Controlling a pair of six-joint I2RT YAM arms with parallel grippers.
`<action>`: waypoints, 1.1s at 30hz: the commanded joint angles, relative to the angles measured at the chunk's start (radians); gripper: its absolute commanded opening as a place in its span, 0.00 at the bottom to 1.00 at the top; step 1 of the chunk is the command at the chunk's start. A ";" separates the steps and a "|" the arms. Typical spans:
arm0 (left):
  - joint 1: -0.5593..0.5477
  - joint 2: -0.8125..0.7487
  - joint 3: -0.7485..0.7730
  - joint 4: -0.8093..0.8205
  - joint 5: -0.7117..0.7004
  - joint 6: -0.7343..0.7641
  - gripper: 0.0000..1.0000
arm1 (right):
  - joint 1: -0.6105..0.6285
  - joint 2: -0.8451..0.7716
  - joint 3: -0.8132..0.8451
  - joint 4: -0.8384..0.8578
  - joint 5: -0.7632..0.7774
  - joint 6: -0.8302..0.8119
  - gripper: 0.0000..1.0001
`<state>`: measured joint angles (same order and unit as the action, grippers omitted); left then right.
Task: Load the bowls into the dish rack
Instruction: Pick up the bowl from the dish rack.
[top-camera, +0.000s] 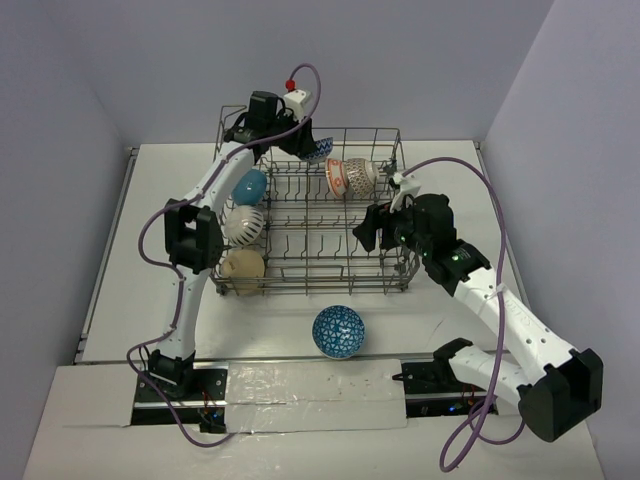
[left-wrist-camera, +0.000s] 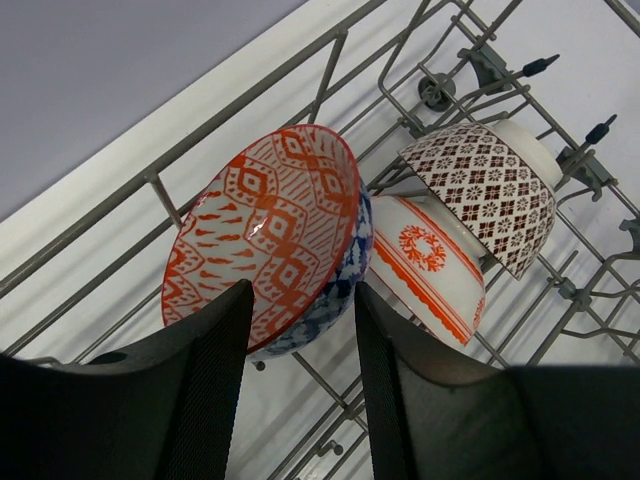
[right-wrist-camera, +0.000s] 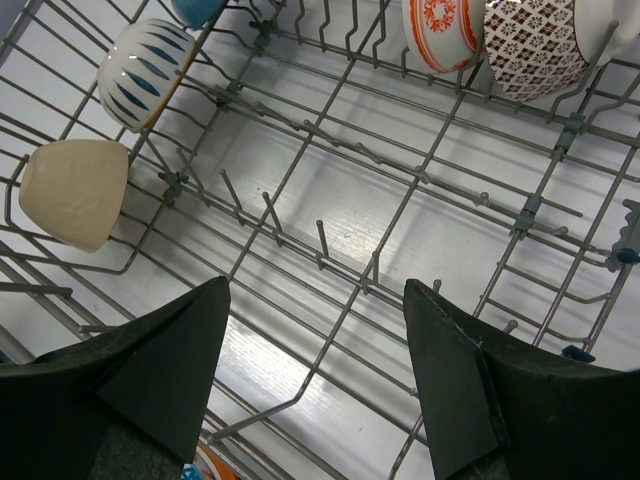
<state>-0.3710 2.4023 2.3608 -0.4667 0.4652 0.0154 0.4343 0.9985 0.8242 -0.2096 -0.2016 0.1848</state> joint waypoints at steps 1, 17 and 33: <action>-0.008 0.003 0.005 0.060 0.067 0.017 0.50 | 0.004 0.006 0.006 0.041 -0.002 -0.011 0.77; -0.011 -0.026 -0.034 0.083 0.098 -0.006 0.49 | 0.004 0.014 0.010 0.038 -0.001 -0.015 0.78; -0.011 -0.121 -0.078 0.091 0.070 -0.055 0.48 | 0.007 -0.014 0.007 0.030 0.011 -0.016 0.78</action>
<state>-0.3737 2.3791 2.2910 -0.3843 0.5213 -0.0124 0.4343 1.0161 0.8246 -0.2096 -0.2001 0.1814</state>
